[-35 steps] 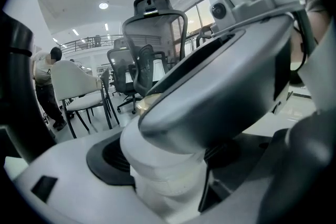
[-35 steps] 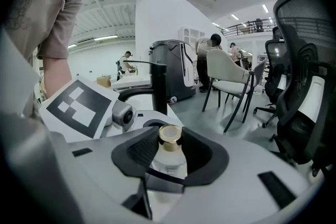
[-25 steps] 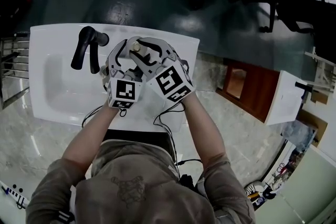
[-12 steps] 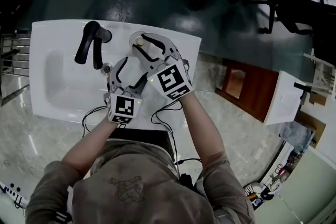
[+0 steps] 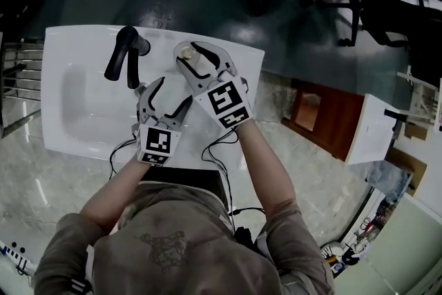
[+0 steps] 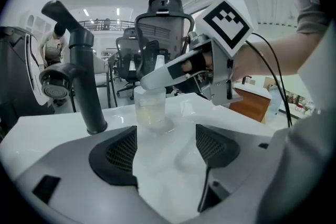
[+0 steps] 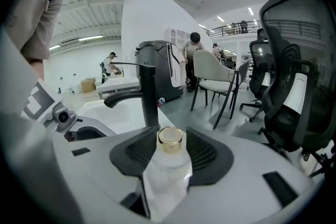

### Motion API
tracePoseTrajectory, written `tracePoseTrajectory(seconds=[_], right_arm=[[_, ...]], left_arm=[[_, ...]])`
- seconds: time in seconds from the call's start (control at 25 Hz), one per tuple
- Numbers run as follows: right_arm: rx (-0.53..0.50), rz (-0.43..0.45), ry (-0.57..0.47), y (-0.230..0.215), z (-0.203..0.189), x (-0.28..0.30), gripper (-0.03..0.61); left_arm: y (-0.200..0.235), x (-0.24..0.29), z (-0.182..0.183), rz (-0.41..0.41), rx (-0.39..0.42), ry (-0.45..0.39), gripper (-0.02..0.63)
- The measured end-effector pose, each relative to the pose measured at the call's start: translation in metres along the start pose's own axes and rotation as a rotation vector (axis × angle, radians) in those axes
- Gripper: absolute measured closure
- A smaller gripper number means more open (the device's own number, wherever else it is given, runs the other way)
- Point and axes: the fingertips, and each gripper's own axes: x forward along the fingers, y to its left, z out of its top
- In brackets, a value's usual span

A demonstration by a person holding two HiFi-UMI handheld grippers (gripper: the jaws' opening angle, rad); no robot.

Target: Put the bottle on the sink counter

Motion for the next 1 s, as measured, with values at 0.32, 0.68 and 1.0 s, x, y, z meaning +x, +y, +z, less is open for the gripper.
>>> tracePoseTrajectory(seconds=[0.32, 0.68, 1.0], right_arm=[[0.052, -0.013, -0.044, 0.001, 0.019, -0.013, 0.374], [0.087, -0.098, -0.091, 0.001, 0.055, -0.058, 0.418], [0.172, -0.190, -0.184, 0.000, 0.100, -0.117, 0.480]], left_arm=[[0.002, -0.017, 0.017, -0.018, 0.050, -0.019, 0.272], [0.011, -0.048, 0.063, -0.049, 0.093, -0.048, 0.273], [0.023, -0.093, 0.121, 0.014, 0.149, -0.160, 0.379]])
